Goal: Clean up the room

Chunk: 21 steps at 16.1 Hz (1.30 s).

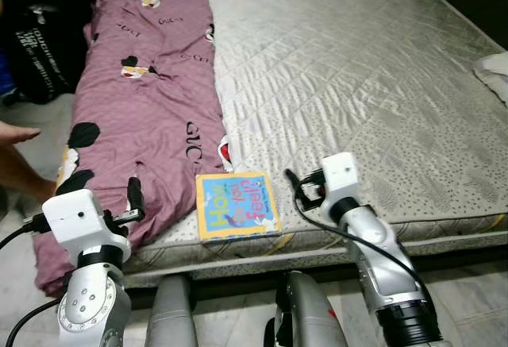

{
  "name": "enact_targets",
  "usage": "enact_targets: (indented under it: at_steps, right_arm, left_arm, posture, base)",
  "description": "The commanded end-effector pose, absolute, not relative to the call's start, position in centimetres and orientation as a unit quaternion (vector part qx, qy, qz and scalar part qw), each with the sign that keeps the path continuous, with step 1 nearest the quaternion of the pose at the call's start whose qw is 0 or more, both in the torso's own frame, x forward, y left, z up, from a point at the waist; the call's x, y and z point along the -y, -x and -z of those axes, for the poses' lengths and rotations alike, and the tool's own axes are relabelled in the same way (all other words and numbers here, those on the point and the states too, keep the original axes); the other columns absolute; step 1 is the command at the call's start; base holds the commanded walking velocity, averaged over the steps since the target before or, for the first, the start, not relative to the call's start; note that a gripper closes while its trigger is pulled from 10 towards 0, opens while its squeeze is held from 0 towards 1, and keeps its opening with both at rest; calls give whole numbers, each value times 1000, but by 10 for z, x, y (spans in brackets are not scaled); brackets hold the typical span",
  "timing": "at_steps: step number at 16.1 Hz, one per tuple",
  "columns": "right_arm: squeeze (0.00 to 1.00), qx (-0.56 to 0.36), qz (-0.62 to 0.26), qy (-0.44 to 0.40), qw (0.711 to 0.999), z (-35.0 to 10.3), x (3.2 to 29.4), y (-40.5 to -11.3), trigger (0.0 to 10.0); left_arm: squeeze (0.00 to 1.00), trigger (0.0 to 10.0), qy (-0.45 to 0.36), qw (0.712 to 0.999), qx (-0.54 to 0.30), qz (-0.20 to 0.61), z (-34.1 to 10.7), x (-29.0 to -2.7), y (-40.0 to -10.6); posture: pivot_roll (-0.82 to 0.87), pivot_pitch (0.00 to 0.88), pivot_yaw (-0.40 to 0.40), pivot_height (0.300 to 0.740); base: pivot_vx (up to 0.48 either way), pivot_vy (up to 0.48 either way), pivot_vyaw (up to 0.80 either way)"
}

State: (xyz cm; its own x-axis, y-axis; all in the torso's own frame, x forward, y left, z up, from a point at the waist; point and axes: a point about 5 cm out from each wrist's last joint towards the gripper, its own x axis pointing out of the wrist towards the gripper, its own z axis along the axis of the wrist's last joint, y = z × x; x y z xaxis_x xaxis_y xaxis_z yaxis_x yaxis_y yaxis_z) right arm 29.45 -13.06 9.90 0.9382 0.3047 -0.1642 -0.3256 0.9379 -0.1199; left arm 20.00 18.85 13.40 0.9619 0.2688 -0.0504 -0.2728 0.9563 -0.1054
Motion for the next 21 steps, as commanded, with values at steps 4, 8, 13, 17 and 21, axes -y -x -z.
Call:
enact_targets:
  at_steps: [4,8,13,17,21]
  right_arm:
    - [0,-74,-155,76,982,-99,138,-294,10000]
    - [0,-74,-155,78,982,-99,138,-294,10000]
    - [0,-81,-148,84,982,-98,146,-292,10000]
    - [0,-98,-139,83,982,-96,153,-288,10000]
    - [0,-101,-131,91,982,-95,161,-284,10000]
  left_arm:
    - [0,10000,58,988,-33,-141,-130,-187,-201]
    - [0,10000,67,986,-48,-148,-126,-188,-202]
    - [0,10000,96,979,-52,-174,-127,-191,-214]
    - [0,10000,109,973,-64,-193,-122,-192,-216]
    - [0,10000,122,963,-93,-223,-116,-196,-214]
  posture:
    - [75,102,-76,596]
    - [68,102,-75,562]
    - [44,111,-85,562]
    - [26,120,-92,562]
    - [15,139,-94,562]
  base:
    - [0,0,0]
    - [0,0,0]
    - [0,0,0]
    - [0,0,-200]
    - [0,0,-684]
